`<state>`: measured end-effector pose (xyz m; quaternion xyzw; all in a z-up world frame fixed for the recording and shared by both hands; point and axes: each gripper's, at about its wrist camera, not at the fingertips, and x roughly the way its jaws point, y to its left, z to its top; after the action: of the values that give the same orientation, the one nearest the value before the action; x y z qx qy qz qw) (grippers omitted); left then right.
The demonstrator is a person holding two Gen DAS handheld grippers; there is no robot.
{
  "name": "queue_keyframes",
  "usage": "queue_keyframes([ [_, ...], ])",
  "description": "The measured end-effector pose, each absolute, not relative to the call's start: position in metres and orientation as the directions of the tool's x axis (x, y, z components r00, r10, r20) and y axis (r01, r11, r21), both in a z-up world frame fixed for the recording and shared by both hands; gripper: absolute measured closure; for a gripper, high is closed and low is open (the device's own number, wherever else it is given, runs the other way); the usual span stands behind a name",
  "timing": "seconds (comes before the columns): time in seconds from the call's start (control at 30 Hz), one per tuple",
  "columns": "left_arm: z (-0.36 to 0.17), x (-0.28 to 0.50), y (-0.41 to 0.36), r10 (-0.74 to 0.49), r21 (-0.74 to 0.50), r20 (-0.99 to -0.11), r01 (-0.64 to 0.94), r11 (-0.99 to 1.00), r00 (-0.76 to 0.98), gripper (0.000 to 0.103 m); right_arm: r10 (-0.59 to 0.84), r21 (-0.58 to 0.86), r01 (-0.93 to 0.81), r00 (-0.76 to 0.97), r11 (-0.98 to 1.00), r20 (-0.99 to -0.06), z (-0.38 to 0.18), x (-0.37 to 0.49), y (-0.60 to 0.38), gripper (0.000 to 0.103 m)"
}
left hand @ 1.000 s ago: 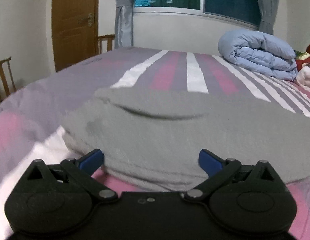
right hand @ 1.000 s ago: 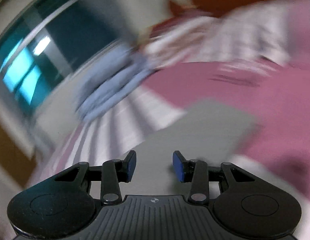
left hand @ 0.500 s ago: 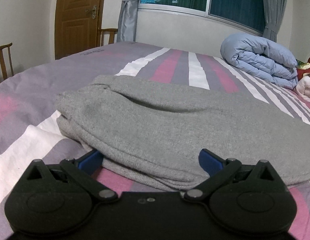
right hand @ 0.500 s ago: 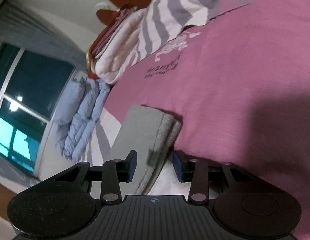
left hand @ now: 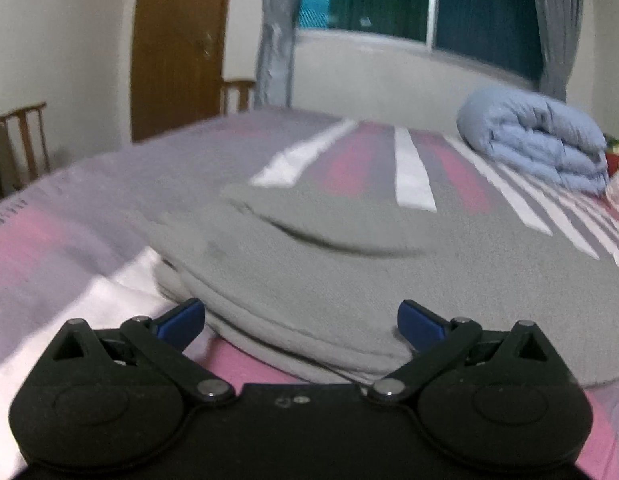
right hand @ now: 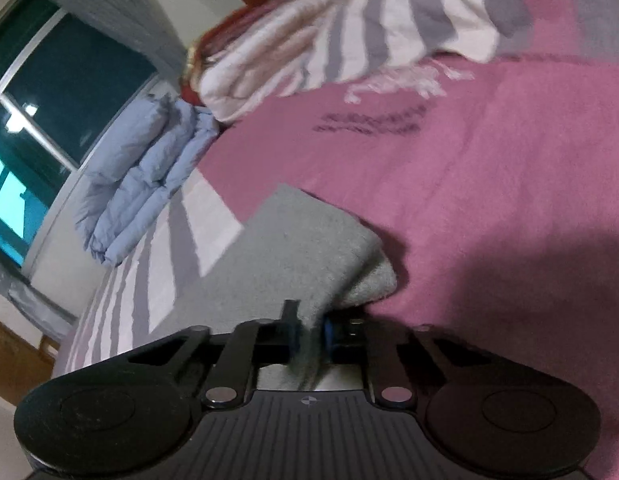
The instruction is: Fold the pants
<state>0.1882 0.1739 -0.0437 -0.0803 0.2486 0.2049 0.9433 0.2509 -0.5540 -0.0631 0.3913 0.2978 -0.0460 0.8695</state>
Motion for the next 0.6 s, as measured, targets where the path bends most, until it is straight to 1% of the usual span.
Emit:
queue_keyframes([
  [0.07, -0.041, 0.183, 0.180, 0.372, -0.054, -0.499, -0.457, 0.888, 0.783, 0.006, 0.166, 0.663, 0.263, 0.844, 0.701, -0.510, -0.046, 0.246, -0.543, 0.093],
  [0.17, -0.043, 0.177, 0.193, 0.392, -0.079, -0.522, -0.500, 0.862, 0.757, 0.006, 0.208, 0.657, 0.167, 0.867, 0.735, -0.453, -0.012, 0.246, -0.509, 0.093],
  [0.3, -0.047, 0.168, 0.216, 0.384, -0.171, -0.548, -0.549, 0.818, 0.743, 0.006, 0.314, 0.653, 0.008, 0.872, 0.757, -0.375, 0.031, 0.251, -0.439, 0.093],
  [0.43, -0.049, 0.157, 0.232, 0.385, -0.218, -0.553, -0.574, 0.789, 0.739, 0.006, 0.454, 0.631, -0.168, 0.830, 0.757, -0.323, 0.051, 0.246, -0.346, 0.093],
  [0.5, -0.051, 0.153, 0.237, 0.378, -0.235, -0.555, -0.576, 0.783, 0.741, 0.006, 0.537, 0.609, -0.263, 0.779, 0.748, -0.324, 0.048, 0.239, -0.293, 0.093],
  [0.57, -0.051, 0.149, 0.241, 0.376, -0.241, -0.554, -0.576, 0.781, 0.742, 0.006, 0.607, 0.568, -0.346, 0.704, 0.746, -0.368, 0.030, 0.230, -0.240, 0.093],
  [0.6, -0.051, 0.148, 0.242, 0.374, -0.245, -0.555, -0.576, 0.780, 0.743, 0.006, 0.645, 0.529, -0.408, 0.645, 0.744, -0.410, 0.014, 0.222, -0.211, 0.093],
])
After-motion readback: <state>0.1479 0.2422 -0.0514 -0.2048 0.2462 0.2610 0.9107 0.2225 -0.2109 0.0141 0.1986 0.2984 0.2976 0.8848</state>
